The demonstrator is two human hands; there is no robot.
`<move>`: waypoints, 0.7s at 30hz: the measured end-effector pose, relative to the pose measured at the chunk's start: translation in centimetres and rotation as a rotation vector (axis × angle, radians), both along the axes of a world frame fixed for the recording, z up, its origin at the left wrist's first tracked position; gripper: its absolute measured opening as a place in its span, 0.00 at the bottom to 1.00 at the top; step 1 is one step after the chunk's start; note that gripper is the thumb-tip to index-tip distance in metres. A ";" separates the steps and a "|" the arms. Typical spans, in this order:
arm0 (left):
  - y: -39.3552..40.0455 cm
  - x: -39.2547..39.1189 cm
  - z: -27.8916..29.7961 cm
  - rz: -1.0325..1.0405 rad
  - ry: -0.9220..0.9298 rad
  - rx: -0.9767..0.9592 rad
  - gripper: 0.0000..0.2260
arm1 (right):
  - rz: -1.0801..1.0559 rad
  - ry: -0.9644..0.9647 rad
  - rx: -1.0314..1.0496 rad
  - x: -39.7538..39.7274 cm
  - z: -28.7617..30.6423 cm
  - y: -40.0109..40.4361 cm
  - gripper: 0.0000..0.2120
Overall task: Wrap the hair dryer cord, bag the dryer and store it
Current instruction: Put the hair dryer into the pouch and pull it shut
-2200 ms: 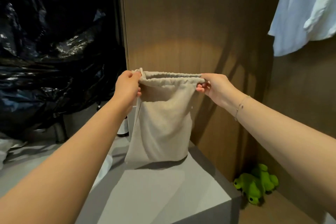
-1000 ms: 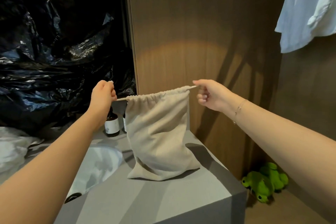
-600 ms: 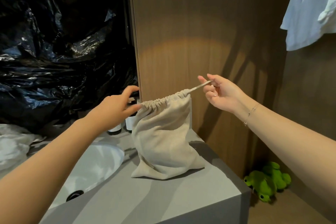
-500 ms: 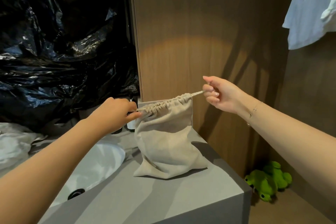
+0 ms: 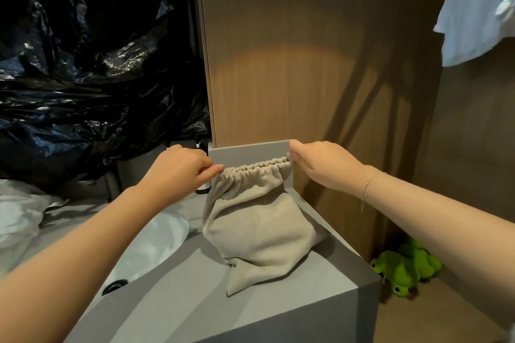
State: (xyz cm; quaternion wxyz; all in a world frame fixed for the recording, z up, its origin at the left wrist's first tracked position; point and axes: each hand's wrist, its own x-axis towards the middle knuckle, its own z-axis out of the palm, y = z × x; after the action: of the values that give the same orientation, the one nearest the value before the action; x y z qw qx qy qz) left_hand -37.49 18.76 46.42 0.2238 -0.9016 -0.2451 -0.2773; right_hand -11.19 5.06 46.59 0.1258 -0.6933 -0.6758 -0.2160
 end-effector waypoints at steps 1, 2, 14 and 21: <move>0.0 -0.1 -0.1 -0.006 0.000 0.021 0.29 | -0.022 -0.047 -0.010 0.0 -0.4 0.2 0.02; 0.3 -0.2 -0.2 -0.021 -0.002 0.032 0.29 | -0.037 -0.079 -0.020 0.2 -0.8 0.3 0.01; 2.9 -5.1 -2.6 0.008 -0.223 -0.297 0.24 | -0.102 0.002 -0.025 4.4 -1.5 -0.5 0.04; -2.5 -1.3 -1.6 -0.422 -0.795 -1.417 0.21 | 0.009 0.420 -0.083 3.7 -1.6 -1.8 0.09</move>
State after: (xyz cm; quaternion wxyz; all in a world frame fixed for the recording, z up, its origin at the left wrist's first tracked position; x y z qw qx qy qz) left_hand -38.82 16.26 44.81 -0.5552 -0.6909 -0.2480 -0.3911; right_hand -7.53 3.31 44.96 0.2363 -0.7247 -0.6462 -0.0380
